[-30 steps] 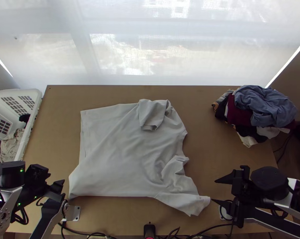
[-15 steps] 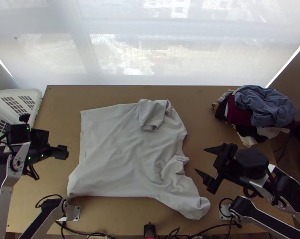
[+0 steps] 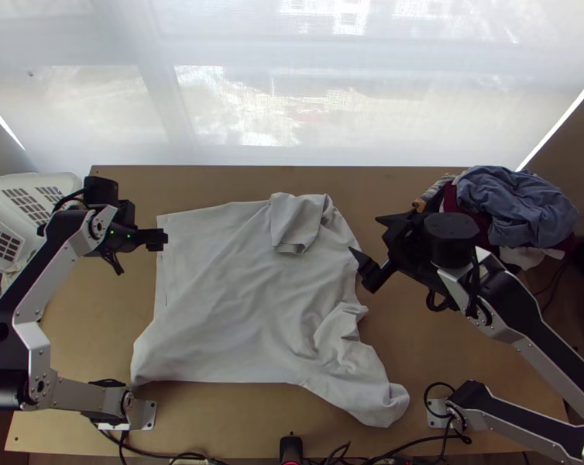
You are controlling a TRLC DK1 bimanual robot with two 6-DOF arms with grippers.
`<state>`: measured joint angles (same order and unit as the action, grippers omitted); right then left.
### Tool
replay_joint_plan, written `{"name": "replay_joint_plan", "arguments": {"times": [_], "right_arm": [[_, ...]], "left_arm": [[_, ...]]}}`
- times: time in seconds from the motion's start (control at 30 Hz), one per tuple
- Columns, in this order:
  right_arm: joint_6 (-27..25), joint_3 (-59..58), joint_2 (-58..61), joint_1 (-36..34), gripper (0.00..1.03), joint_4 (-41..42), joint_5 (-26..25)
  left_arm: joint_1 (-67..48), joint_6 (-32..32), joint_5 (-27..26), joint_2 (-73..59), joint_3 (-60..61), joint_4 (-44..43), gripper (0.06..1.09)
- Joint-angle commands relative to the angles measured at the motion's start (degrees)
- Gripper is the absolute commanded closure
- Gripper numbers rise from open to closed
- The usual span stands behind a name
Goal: Fold the t-shirt
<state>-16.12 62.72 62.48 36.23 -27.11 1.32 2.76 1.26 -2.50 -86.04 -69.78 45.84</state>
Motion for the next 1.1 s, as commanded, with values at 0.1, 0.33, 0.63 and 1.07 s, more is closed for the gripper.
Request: {"name": "replay_joint_plan", "arguments": {"times": [0.1, 0.33, 0.63, 1.07], "right_arm": [[0.47, 4.78, 7.13, 1.39, 0.07, 1.89, 0.61], [1.09, 4.87, 7.57, 2.18, 0.07, 0.39, 1.23], [0.91, 4.34, 7.66, 2.88, 0.07, -0.57, 1.49], [1.09, 4.25, 7.83, 2.88, 0.07, -0.48, 1.58]], "left_arm": [[-1.36, 2.26, 0.57, -14.24, -3.43, -7.00, 0.20], [-2.33, 2.87, 1.45, -19.17, -5.63, -9.72, 0.26], [-4.61, 4.10, 1.45, -23.56, -10.03, -9.46, 0.45], [-4.35, 1.56, 1.36, -24.70, -11.17, -7.09, 0.86]]}}
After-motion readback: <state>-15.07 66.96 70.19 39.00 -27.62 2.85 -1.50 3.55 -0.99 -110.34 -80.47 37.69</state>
